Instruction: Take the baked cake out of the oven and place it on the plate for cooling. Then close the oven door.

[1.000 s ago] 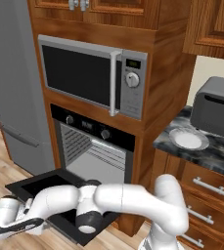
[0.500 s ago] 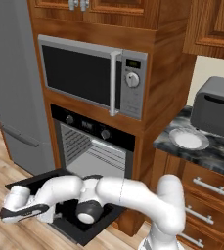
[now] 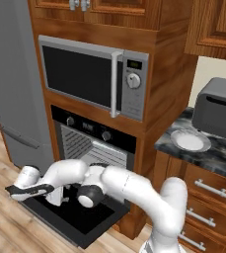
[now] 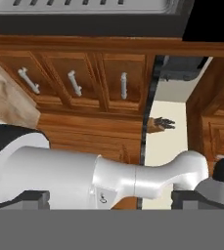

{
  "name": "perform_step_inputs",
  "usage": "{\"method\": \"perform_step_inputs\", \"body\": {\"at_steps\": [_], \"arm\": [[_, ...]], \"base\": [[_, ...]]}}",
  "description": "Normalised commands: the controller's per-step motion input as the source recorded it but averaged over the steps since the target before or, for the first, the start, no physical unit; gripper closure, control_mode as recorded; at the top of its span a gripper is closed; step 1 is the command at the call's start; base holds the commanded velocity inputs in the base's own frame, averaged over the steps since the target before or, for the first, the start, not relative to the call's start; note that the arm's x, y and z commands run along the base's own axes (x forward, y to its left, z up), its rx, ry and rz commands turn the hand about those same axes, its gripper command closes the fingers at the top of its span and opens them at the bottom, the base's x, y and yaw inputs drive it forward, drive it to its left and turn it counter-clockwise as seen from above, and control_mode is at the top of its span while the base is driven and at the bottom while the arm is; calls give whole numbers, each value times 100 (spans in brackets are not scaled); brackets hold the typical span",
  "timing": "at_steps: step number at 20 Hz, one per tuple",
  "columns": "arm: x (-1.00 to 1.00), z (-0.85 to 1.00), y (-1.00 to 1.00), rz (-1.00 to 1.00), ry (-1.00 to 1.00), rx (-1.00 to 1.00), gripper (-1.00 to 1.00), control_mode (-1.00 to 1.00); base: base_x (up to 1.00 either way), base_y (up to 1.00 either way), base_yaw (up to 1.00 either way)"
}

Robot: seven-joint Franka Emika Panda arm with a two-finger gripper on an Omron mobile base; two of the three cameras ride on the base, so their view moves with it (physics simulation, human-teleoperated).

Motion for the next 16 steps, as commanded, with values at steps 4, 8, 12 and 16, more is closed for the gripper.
{"method": "perform_step_inputs", "body": {"at_steps": [4,8,12,16], "arm": [[-72,63,-100,0,-30,32,-100,-100],[-76,76,-100,0,-34,38,-100,-100],[-73,77,-100,0,-40,41,-100,-100],[-67,74,-100,1,-60,44,-100,-100]], "base": [[0,0,0],[0,0,0],[0,0,0],[0,0,0]]}}
